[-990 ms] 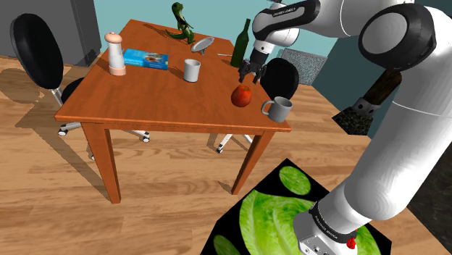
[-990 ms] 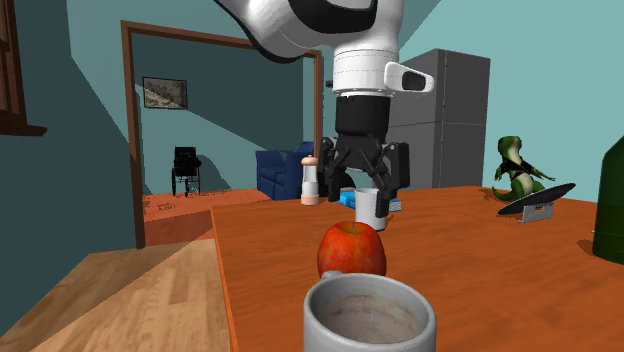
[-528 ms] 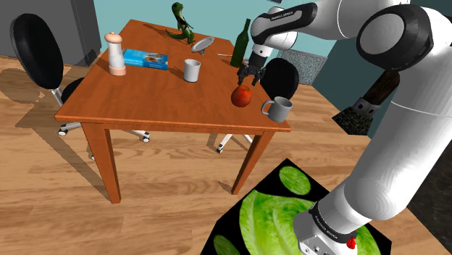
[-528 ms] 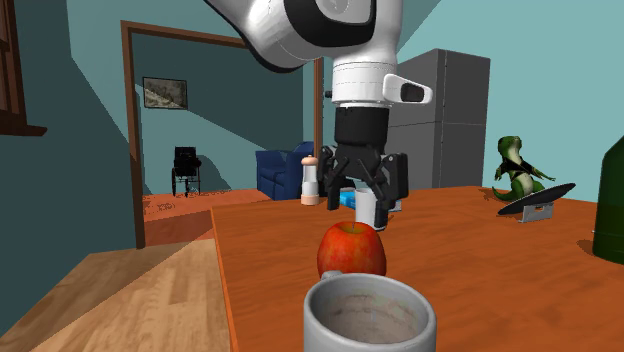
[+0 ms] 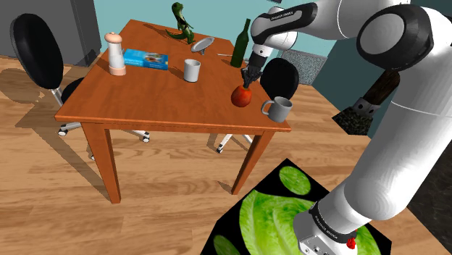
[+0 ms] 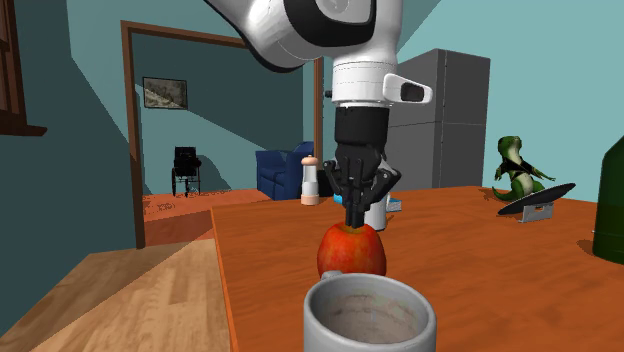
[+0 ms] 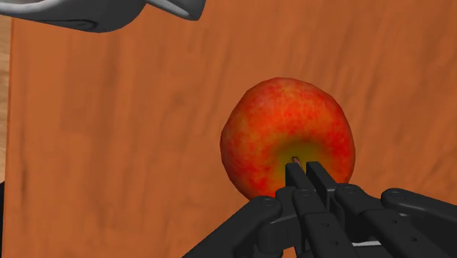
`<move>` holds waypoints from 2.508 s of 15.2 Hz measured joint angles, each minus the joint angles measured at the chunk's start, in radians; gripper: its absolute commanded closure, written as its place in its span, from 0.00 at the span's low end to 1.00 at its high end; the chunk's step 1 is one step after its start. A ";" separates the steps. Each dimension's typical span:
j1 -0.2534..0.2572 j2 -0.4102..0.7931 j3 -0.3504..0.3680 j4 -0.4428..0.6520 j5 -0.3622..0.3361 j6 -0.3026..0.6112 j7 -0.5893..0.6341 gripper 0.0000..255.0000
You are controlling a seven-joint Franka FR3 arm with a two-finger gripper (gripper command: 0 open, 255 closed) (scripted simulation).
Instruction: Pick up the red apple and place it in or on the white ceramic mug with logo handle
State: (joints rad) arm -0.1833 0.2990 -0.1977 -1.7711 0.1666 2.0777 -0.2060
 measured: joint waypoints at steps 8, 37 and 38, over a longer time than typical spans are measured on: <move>0.000 -0.012 -0.002 0.023 -0.005 -0.036 0.005 1.00; -0.009 -0.043 -0.011 0.369 -0.026 -0.410 0.045 1.00; -0.013 -0.056 -0.014 0.361 -0.028 -0.416 0.039 1.00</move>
State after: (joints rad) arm -0.1960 0.2430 -0.2112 -1.4102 0.1390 1.6618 -0.1669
